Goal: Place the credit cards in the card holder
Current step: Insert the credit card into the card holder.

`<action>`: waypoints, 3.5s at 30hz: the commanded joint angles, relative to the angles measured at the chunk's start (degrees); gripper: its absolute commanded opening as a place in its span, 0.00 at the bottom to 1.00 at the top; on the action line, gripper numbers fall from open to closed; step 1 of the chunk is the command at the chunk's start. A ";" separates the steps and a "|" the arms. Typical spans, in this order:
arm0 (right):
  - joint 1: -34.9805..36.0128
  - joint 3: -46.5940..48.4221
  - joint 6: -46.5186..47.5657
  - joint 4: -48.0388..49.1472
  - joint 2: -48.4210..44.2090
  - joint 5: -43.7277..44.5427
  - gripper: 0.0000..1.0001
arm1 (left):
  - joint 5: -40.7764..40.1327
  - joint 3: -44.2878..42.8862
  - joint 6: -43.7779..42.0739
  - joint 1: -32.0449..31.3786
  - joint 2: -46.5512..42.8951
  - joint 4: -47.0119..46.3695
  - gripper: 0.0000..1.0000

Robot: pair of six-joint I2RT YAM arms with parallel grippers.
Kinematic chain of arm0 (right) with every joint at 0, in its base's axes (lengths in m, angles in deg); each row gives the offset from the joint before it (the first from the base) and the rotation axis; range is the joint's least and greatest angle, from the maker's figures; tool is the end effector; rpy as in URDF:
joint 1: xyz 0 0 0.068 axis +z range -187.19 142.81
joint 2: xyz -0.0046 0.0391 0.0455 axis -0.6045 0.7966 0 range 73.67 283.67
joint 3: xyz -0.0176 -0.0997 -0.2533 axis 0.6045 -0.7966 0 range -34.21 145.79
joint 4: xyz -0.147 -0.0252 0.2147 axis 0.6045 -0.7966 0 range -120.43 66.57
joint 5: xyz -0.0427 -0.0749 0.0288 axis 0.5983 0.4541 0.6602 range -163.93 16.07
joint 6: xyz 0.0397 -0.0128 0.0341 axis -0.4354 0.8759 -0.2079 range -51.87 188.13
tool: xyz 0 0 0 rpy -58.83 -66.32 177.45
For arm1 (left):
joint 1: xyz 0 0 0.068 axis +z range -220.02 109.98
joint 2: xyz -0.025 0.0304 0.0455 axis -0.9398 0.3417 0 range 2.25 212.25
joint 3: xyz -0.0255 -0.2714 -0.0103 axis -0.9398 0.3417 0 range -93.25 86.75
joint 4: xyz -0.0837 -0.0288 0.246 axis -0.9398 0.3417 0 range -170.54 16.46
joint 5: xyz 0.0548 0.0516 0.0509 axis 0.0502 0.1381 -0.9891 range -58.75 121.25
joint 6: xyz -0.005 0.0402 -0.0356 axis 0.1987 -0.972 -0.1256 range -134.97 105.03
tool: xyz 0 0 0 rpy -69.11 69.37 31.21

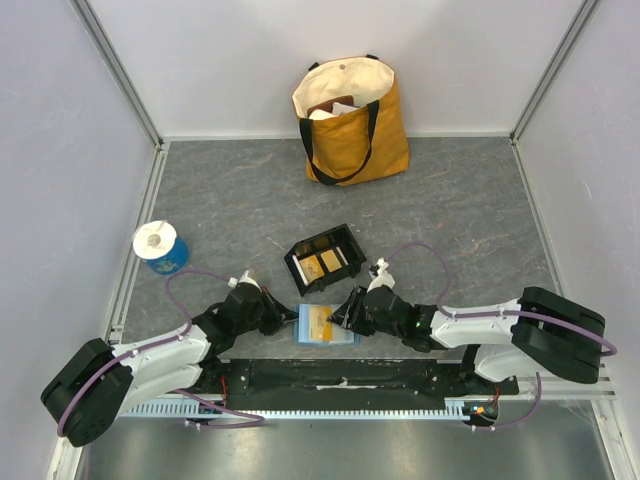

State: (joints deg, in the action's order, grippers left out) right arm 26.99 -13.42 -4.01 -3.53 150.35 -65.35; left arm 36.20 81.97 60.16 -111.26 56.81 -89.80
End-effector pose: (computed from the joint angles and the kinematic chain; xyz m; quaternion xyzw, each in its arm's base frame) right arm 0.1069 0.2090 0.1372 0.0955 0.8840 0.3955 0.2304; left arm 0.1139 -0.1039 0.1091 -0.2472 0.8733 -0.3759 0.1871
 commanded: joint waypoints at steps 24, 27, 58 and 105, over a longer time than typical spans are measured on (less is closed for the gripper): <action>0.07 6.54 5.25 -5.57 5.93 -1.11 0.50 | -1.52 3.28 -3.06 -0.08 0.02 4.95 0.02; 0.15 6.98 5.43 -6.19 5.84 -1.11 0.50 | -1.43 3.20 -3.06 -0.08 -0.07 4.95 0.02; 0.15 10.49 7.54 -8.04 8.83 -1.99 0.51 | -0.73 2.84 -3.68 -0.08 2.47 3.19 0.02; 0.24 16.38 17.37 -10.12 6.56 -2.62 0.50 | -1.17 2.93 -2.62 -0.16 2.12 2.40 0.02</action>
State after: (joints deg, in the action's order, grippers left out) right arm 27.03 -0.39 10.39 -10.20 161.45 -71.28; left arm 36.64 82.21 60.14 -111.23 58.06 -91.75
